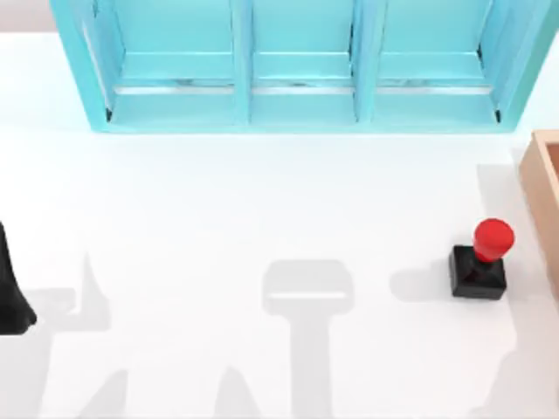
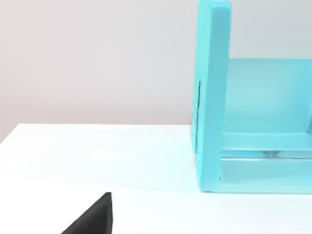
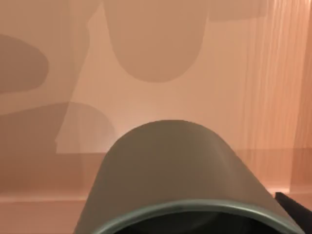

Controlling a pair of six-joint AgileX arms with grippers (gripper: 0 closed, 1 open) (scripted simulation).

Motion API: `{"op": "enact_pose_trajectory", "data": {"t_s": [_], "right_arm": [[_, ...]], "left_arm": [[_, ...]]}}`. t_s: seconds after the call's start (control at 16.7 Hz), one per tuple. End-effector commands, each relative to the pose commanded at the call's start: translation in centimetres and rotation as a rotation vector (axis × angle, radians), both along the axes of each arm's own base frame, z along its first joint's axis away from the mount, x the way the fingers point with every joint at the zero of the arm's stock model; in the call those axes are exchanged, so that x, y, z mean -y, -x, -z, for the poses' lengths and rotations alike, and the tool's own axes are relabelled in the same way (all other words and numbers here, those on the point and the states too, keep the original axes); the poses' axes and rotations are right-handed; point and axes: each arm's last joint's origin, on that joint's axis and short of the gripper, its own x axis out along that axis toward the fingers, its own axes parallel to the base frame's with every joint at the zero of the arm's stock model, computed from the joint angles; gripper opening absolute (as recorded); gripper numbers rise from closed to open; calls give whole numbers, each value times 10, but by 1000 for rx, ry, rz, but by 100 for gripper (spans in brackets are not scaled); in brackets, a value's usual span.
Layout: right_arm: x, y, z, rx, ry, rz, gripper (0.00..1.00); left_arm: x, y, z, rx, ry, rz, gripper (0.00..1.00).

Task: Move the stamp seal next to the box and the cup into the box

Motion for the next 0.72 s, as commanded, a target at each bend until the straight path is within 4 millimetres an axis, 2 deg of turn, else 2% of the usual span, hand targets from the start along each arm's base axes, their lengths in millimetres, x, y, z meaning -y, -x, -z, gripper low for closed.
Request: {"op": "enact_pose_trajectory", "data": {"t_s": [0.3,0.48,0.72], "right_arm": [[-5,-6,36,2,21,-3,0],[-5,-3,56,-13,4,-1,0],[-4,-2,60,-14,-3,1,0]], "left_arm": [[0,0,0,0,0,0,100],[0,0,0,0,0,0,100],[0,0,0,0,0,0,100]]}}
